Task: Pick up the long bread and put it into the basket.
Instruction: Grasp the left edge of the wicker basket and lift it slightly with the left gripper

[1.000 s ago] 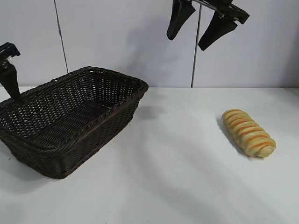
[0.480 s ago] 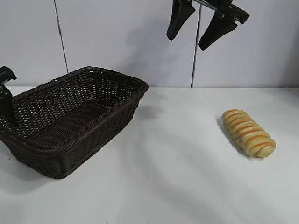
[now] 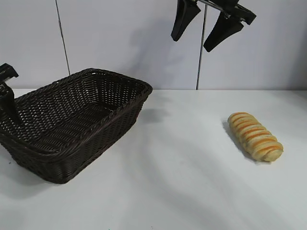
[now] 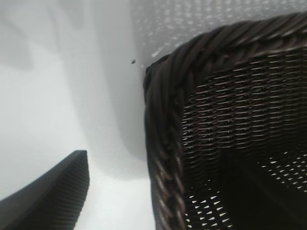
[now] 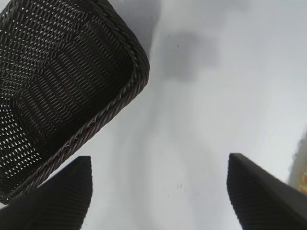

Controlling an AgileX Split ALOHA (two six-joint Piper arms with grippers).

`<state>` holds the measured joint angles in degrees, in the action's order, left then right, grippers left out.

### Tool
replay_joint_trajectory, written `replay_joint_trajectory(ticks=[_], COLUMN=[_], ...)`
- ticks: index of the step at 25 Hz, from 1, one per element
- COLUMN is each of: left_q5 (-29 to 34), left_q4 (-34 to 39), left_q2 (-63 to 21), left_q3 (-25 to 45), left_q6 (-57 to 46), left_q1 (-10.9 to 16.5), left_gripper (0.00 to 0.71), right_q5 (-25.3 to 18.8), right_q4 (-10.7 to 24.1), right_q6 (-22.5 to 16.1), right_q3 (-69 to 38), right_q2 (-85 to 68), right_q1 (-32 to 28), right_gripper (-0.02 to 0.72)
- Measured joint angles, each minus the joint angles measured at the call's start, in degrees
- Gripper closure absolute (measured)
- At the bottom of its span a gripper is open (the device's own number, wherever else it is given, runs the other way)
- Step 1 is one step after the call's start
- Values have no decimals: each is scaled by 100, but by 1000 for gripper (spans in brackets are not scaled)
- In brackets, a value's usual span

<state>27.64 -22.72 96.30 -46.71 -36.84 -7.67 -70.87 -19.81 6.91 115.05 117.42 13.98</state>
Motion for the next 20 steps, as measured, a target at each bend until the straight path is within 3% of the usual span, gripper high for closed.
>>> replay_joint_trajectory(ticks=[7,9,17,20], left_q5=[-364,-370,-371,-343], left_q4=[-505,-512,-544,-550], left_q2=[278,289,289,289], left_q3=[0,0,0,0], left_q6=[372,393,383,391], left_q1=[0,0,0,0], left_gripper=[189,245,593,607], right_q5=[0,0,0,0], right_q4=[0,0,0,0], right_q6=[0,0,0,0], right_q3=[0,0,0,0], right_q2=[0,0,0,0], right_q1=[0,0,0,0], right_gripper=[143,143,143,143])
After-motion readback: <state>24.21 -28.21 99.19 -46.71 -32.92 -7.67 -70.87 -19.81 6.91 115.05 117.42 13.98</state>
